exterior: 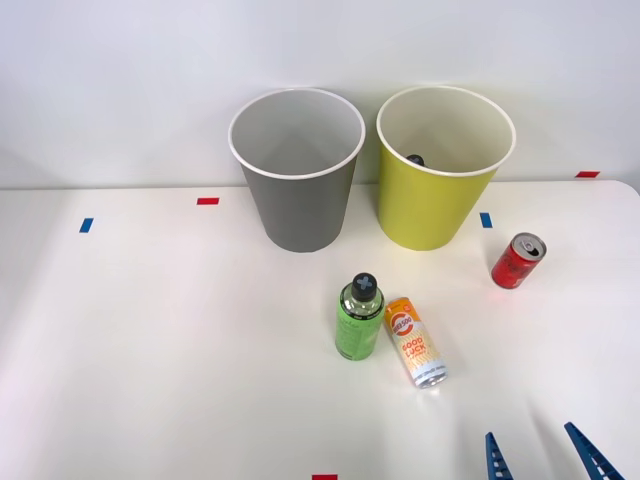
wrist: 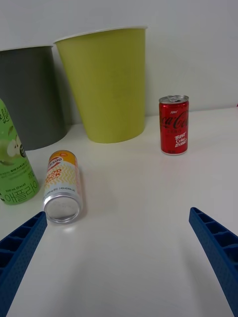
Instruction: Put cans in the gray bin, plastic bottles in the light green bin
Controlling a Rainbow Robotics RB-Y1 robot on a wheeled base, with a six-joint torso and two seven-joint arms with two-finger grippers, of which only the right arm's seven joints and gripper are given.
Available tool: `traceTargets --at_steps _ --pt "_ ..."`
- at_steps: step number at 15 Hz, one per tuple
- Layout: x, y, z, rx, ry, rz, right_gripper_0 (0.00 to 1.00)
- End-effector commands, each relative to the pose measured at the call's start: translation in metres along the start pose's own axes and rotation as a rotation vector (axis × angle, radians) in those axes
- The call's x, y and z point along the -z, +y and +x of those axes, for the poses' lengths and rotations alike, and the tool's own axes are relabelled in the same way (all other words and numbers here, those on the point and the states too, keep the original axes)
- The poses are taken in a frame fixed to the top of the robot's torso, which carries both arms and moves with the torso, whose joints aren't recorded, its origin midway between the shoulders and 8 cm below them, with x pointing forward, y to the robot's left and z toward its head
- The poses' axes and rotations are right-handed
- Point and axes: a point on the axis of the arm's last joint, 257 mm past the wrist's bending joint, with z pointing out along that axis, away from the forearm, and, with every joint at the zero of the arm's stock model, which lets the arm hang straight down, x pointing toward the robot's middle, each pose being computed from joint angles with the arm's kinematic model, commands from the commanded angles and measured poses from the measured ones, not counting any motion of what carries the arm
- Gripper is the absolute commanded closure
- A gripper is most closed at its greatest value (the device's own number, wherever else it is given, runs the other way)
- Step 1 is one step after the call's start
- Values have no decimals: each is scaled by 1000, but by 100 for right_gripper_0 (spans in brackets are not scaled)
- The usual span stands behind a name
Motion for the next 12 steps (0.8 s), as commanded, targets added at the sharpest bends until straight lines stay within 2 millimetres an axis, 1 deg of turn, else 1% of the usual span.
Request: traceTargets --at_steps 1,12 --pt "0 0 0 0 0 0 0" --pt "0 0 0 0 0 0 0"
